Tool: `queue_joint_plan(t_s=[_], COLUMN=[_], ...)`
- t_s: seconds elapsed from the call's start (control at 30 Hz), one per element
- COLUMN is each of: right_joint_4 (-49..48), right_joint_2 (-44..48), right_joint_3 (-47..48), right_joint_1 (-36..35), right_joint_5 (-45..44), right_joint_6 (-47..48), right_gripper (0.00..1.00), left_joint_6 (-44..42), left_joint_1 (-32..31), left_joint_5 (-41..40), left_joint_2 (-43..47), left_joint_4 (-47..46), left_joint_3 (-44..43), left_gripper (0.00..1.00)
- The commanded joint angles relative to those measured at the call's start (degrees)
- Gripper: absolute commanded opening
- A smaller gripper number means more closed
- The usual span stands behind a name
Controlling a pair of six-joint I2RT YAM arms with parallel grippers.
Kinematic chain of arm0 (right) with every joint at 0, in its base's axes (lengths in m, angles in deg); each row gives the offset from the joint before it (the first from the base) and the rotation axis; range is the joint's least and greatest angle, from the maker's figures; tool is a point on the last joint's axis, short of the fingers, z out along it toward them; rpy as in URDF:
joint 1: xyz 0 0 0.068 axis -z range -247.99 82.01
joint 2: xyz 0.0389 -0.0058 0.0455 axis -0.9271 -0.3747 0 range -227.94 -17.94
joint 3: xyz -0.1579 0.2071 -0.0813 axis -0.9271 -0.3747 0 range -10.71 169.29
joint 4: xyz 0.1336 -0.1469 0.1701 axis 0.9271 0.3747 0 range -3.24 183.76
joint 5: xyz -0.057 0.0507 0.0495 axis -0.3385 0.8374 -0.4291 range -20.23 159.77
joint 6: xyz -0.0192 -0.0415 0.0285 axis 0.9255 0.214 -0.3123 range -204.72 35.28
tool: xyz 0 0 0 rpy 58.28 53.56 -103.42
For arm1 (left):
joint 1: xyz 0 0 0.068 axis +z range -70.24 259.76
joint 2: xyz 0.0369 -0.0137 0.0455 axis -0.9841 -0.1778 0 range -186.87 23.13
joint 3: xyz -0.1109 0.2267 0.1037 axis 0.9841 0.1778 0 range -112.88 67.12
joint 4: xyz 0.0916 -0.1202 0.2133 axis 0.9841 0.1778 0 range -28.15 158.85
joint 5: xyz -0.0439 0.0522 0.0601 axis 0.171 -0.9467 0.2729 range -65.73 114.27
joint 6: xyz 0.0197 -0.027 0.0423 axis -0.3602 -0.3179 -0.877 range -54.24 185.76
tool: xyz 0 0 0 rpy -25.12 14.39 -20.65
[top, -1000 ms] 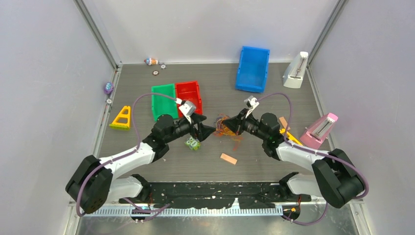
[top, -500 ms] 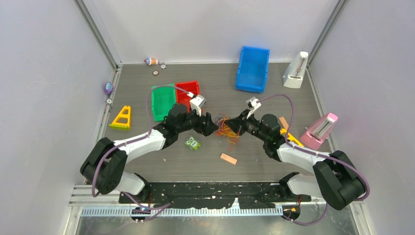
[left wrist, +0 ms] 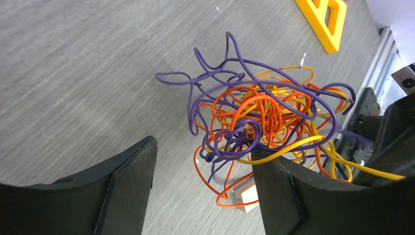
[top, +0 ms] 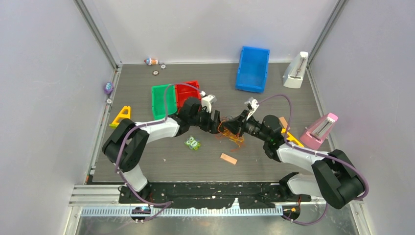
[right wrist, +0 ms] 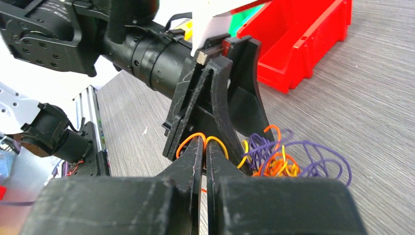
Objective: Untangle the cables
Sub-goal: Untie the cable.
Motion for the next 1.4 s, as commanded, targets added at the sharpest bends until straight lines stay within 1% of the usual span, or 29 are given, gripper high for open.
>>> queue_joint_plan(t_s=[0.0,0.03,0.07,0.13,0.17,0.33,0.37,0.4,0.43,0.47,0.5,0.53,0.57,0.63,0.73,0.77,0.8,0.83,0.87,0.9,0.93,0.97,1.0,1.07,1.17,1.27,1.3,1.33,1.37], right_joint_4=[-6.3,-6.2,-6.1,-5.2,-4.4,2.8,5.5,7.0,10.2,13.2,14.7,17.9,19.5,22.9,19.3,18.1,15.1,13.9,12.2,11.3,10.0,9.3,7.6,5.4,6.4,10.1,10.4,10.6,10.9], right_joint_2=[-1.3,-1.2,-1.0,0.1,1.3,8.6,11.0,12.3,14.7,15.7,17.6,18.3,19.6,21.3,22.5,22.2,20.8,19.7,17.2,15.7,12.3,10.8,8.0,5.2,4.0,3.8,3.7,3.3,2.7], right_joint_3=[0.9,0.9,0.7,0.1,-0.2,-2.8,-3.2,-3.8,-4.1,-4.6,-4.8,-5.0,-5.0,-5.1,-6.8,-7.1,-7.0,-6.4,-5.7,-4.0,-3.2,-1.7,-1.2,-0.2,0.7,1.8,2.0,2.1,2.3], right_joint_1=[-0.1,-0.1,-0.1,-0.1,-0.1,0.0,0.0,0.0,0.0,0.0,0.0,0.1,0.1,0.4,0.8,0.9,0.9,0.9,0.9,0.8,0.8,0.8,0.8,0.8,0.8,0.8,0.9,0.8,0.8], right_joint_5=[3.5,3.4,2.6,0.5,-0.6,-17.5,-24.0,-27.9,-35.5,-39.1,-46.4,-50.1,-56.3,-62.1,-60.1,-56.3,-49.9,-46.2,-38.0,-34.3,-26.7,-23.7,-18.4,-13.9,-14.2,-16.7,-16.7,-16.5,-16.6], right_joint_6=[-1.1,-1.0,-1.0,-0.5,-0.1,1.9,2.2,2.2,1.7,1.4,0.3,-1.4,-2.3,-4.8,-3.9,-3.3,-1.0,0.3,2.4,3.1,3.8,3.8,3.7,3.0,3.0,4.0,4.3,4.3,4.3], right_gripper=[0.06,0.06,0.06,0.06,0.06,0.06,0.06,0.06,0.06,0.06,0.06,0.06,0.06,0.05,0.06,0.07,0.1,0.29,0.41,0.59,0.66,0.72,0.74,0.78,0.8,0.81,0.81,0.82,0.82], left_joint_6=[3.9,4.3,4.5,3.9,3.8,7.5,8.4,9.2,9.5,9.4,9.1,8.5,7.9,7.1,6.9,6.8,6.6,6.5,6.3,6.2,6.1,6.0,5.9,5.6,4.4,3.2,3.1,2.8,2.6], left_joint_1=[0.2,0.3,0.2,0.4,0.6,5.2,6.6,7.7,8.8,9.7,10.4,10.5,10.6,10.6,10.6,10.6,10.6,10.6,10.6,10.6,10.6,10.5,10.5,10.4,10.3,10.2,10.1,10.1,10.0], left_joint_5=[8.1,9.4,10.3,10.0,9.0,4.8,4.3,3.1,1.9,0.3,-1.5,-3.5,-5.3,-7.8,-8.3,-8.4,-8.4,-8.1,-7.7,-7.2,-6.6,-6.0,-5.1,-3.5,-2.7,-3.9,-4.8,-5.7,-6.3], left_joint_2=[-1.1,-1.0,-0.9,-0.2,0.2,2.2,2.8,3.7,4.7,5.9,7.1,8.4,9.5,11.4,12.6,12.7,12.9,13.1,13.2,13.5,13.6,13.9,13.9,14.0,14.1,16.0,17.0,18.1,19.2], left_joint_4=[-4.0,-5.0,-6.3,-7.0,-6.5,-7.6,-8.5,-9.0,-9.1,-8.9,-8.2,-7.3,-6.1,-4.2,-4.7,-4.7,-4.8,-4.8,-5.1,-5.6,-6.1,-6.8,-7.6,-8.5,-6.8,-5.3,-4.4,-3.4,-2.1], left_joint_3=[-1.3,-1.1,-0.7,-0.1,0.1,3.8,5.1,6.4,7.5,8.6,9.6,10.0,10.3,10.7,11.4,11.5,11.4,11.5,11.5,11.7,11.8,12.0,12.3,12.4,12.4,14.2,15.0,15.9,16.3], left_gripper=[0.69,0.6,0.46,0.11,0.0,0.0,0.0,0.0,0.0,0.0,0.0,0.0,0.0,0.0,0.0,0.0,0.0,0.0,0.0,0.0,0.0,0.0,0.0,0.0,0.0,0.0,0.03,0.1,0.24])
